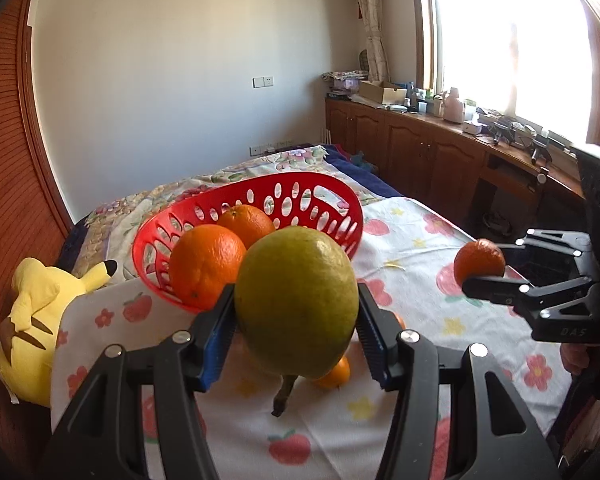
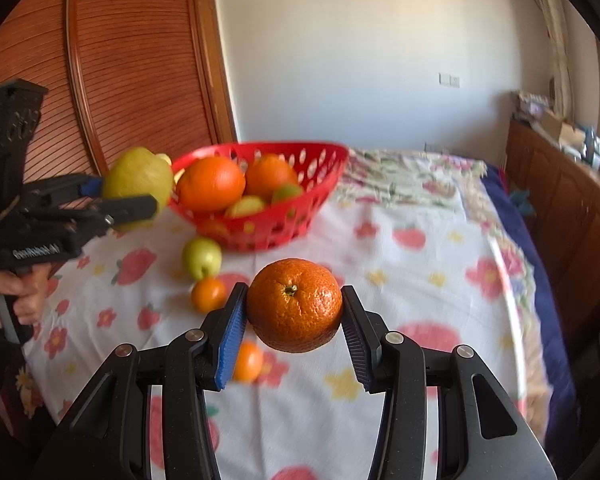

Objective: Organize fruits
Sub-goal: 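Carry the mandarin with the right gripper while the left gripper carries the pear over the basket, then open the right gripper to drop the mandarin into the basket while the left gripper releases the pear there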

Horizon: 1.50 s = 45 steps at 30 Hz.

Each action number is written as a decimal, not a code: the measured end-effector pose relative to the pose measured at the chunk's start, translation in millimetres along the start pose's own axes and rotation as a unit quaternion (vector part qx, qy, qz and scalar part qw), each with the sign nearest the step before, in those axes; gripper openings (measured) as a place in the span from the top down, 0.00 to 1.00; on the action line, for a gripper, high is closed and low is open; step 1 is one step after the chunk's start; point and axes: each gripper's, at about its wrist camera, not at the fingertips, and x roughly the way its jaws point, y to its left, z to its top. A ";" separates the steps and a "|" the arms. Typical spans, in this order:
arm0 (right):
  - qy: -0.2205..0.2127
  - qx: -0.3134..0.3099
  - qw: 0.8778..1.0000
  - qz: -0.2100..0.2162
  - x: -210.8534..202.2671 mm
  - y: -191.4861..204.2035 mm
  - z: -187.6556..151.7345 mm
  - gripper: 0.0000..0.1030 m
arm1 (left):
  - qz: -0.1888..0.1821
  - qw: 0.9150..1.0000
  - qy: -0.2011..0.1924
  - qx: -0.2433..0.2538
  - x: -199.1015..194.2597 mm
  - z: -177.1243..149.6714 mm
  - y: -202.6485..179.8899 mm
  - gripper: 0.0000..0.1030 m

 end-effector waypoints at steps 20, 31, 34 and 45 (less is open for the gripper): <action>-0.014 -0.036 0.999 0.039 59.0 -7.6 84.0 0.55 | -0.009 0.999 0.032 -0.007 83.3 23.9 12.1 0.46; 0.000 -0.036 0.998 0.043 83.0 -4.5 88.7 0.55 | -0.018 0.999 0.033 -0.013 89.1 18.0 14.4 0.42; 0.002 -0.036 0.999 0.038 86.9 -4.2 89.9 0.55 | -0.015 1.000 0.025 -0.007 78.6 16.1 15.0 0.41; 0.018 -0.047 0.998 0.033 107.1 8.5 90.6 0.55 | -0.011 0.998 -0.014 -0.055 35.8 6.4 51.4 0.38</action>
